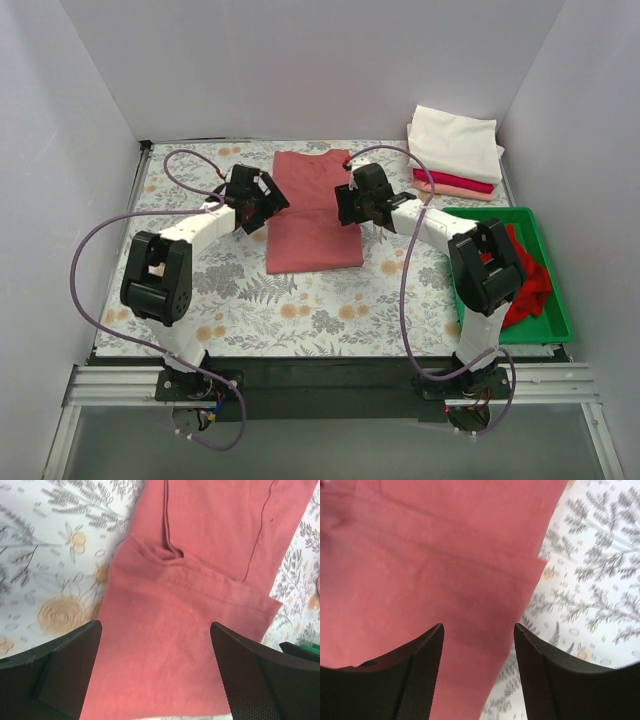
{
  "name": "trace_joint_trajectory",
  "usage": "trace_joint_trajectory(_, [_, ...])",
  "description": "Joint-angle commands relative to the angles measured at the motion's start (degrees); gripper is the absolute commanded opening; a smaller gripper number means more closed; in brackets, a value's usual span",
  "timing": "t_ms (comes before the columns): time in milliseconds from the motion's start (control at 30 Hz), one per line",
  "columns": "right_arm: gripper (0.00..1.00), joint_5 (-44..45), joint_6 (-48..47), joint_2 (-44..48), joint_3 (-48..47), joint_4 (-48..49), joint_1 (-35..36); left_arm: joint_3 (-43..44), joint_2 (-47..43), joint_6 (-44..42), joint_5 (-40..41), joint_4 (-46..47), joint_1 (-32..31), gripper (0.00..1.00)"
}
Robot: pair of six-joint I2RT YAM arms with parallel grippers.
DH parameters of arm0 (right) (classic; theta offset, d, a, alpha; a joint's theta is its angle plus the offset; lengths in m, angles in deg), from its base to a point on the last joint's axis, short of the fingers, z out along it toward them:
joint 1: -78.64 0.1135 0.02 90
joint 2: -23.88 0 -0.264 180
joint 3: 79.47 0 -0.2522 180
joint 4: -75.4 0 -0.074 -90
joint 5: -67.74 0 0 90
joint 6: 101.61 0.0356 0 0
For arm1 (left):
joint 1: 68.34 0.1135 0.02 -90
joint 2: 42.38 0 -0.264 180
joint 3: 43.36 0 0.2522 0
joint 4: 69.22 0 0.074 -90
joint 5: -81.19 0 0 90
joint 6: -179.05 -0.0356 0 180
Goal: Fold and stack the t-shirts
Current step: Fold the tshirt
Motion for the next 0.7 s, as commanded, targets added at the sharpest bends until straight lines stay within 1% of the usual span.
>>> trace_joint_trajectory(0, [0.65,-5.22,0.85,7.07,4.65,1.28,0.32,-4.44,-8.55,0.41,-0.68,-0.07,0.33,0.9])
trace_joint_trajectory(33, [0.66,-5.41,1.47,9.43,6.23,1.8,0.23,-7.68,-9.78,0.68,-1.2,0.1,0.33,0.9])
trace_joint_trajectory(67, [0.67,-5.41,2.78,10.76,9.81,1.98,0.31,-9.8,-12.58,1.55,-1.56,0.54,0.33,0.91])
trace_joint_trajectory(100, [0.68,-7.93,3.4,11.99,11.68,2.59,0.23,-11.65,-14.0,1.99,-1.82,0.63,0.25,0.91])
trace_joint_trajectory(133, [0.68,-8.48,4.28,14.36,13.52,3.03,0.23,-13.49,-15.15,2.43,-2.0,0.98,0.25,0.91])
trace_joint_trajectory(167, [0.68,-8.83,4.98,15.51,15.63,3.99,0.23,-17.6,-17.77,3.13,-3.91,1.85,0.07,0.91])
trace_joint_trajectory(200, [0.68,-9.79,6.64,16.57,19.04,4.61,0.31,-19.12,-18.84,3.58,-4.11,2.12,0.07,0.91])
trace_joint_trajectory(267, [0.68,-10.85,7.88,19.03,22.23,6.8,0.23,-23.07,-20.77,3.84,-5.42,2.65,-0.28,0.92])
trace_joint_trajectory(333, [0.68,-12.44,9.29,20.09,25.57,7.6,0.23,-25.19,-22.71,4.46,-5.16,3.0,-0.54,0.92])
trace_joint_trajectory(433, [0.68,-11.74,11.3,19.75,28.03,8.48,0.23,-27.83,-23.77,5.07,-5.08,3.27,-0.63,0.92])
trace_joint_trajectory(567, [0.67,-10.42,12.81,18.16,29.1,9.71,0.32,-29.42,-23.42,5.34,-3.85,3.35,-0.72,0.93])
trace_joint_trajectory(633, [0.64,-9.98,13.42,16.94,29.1,9.72,0.31,-29.59,-22.37,5.25,-3.93,3.01,-0.72,0.93])
trace_joint_trajectory(667, [0.61,-10.15,13.6,16.58,29.27,9.72,0.32,-29.68,-22.19,5.25,-4.02,2.57,-0.72,0.93])
